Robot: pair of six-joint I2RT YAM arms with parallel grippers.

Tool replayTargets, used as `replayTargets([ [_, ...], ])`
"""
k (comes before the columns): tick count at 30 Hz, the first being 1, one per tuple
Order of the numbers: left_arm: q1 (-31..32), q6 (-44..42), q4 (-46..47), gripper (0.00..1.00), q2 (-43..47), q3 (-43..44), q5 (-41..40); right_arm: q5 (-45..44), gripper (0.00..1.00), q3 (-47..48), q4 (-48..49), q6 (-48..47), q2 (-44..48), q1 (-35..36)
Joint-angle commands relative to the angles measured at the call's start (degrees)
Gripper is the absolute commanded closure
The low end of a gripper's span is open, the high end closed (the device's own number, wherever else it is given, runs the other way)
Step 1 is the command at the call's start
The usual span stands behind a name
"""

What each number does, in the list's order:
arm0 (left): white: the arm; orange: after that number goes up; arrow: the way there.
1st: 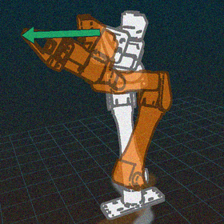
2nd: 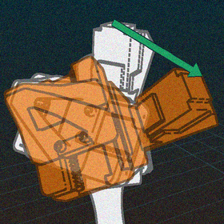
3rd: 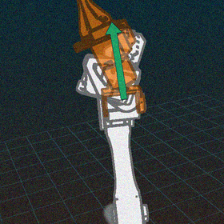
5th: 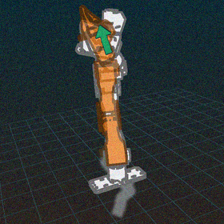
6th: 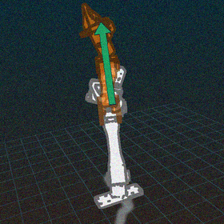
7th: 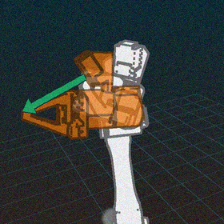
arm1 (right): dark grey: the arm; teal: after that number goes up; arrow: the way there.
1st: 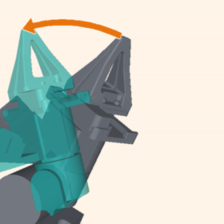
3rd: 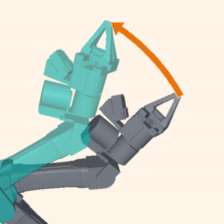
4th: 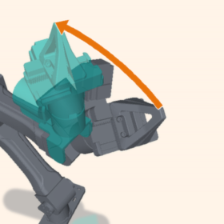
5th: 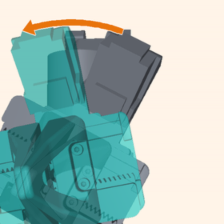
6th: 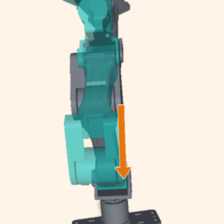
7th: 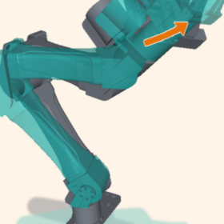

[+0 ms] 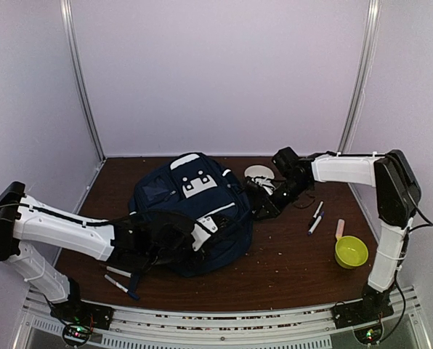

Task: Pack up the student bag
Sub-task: Hold the largest pocket of the student bag, then zip the student bag into the largest pocket of the bag.

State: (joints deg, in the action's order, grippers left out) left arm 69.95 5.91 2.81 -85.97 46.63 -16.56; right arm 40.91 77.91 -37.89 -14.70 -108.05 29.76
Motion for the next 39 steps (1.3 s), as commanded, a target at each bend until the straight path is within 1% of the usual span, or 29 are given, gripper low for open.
replayTargets([
  [1, 0.2, 1.3, -4.4, 1.0, 2.6, -0.6, 0.5, -4.5, 1.0, 3.3, -1.1, 1.2, -0.8, -1.6],
  [3, 0.2, 1.4, -5.4, 1.0, 2.7, -0.4, 0.1, -5.0, 1.0, 1.0, -0.1, 1.3, 1.4, -1.6],
  [5, 0.2, 1.3, -5.5, 1.0, 3.1, -0.8, -0.6, -7.4, 1.0, -0.4, 0.0, 0.2, 2.5, -1.7],
  [8, 0.2, 1.2, -5.8, 1.0, 3.6, -1.6, -1.1, -11.1, 1.0, -0.3, 0.4, -0.6, 1.8, -2.0],
  [16, 0.2, 2.1, -6.5, 1.0, 4.0, -2.8, -1.1, -15.0, 1.0, 9.3, 0.0, 2.7, -7.7, -2.5],
  [22, 0.2, 2.3, -6.4, 1.0, 2.8, -2.1, -0.5, -16.5, 1.0, 14.3, 1.6, 7.2, -12.1, -3.4],
  [33, 0.2, 2.1, -5.8, 1.0, 0.6, -1.0, 0.1, -17.4, 1.0, 18.8, 3.0, 9.3, -15.9, -3.5],
  [39, 0.2, 2.4, -5.0, 1.0, -0.2, -0.9, 0.1, -18.0, 1.0, 18.1, 4.6, 10.6, -16.0, -3.8],
])
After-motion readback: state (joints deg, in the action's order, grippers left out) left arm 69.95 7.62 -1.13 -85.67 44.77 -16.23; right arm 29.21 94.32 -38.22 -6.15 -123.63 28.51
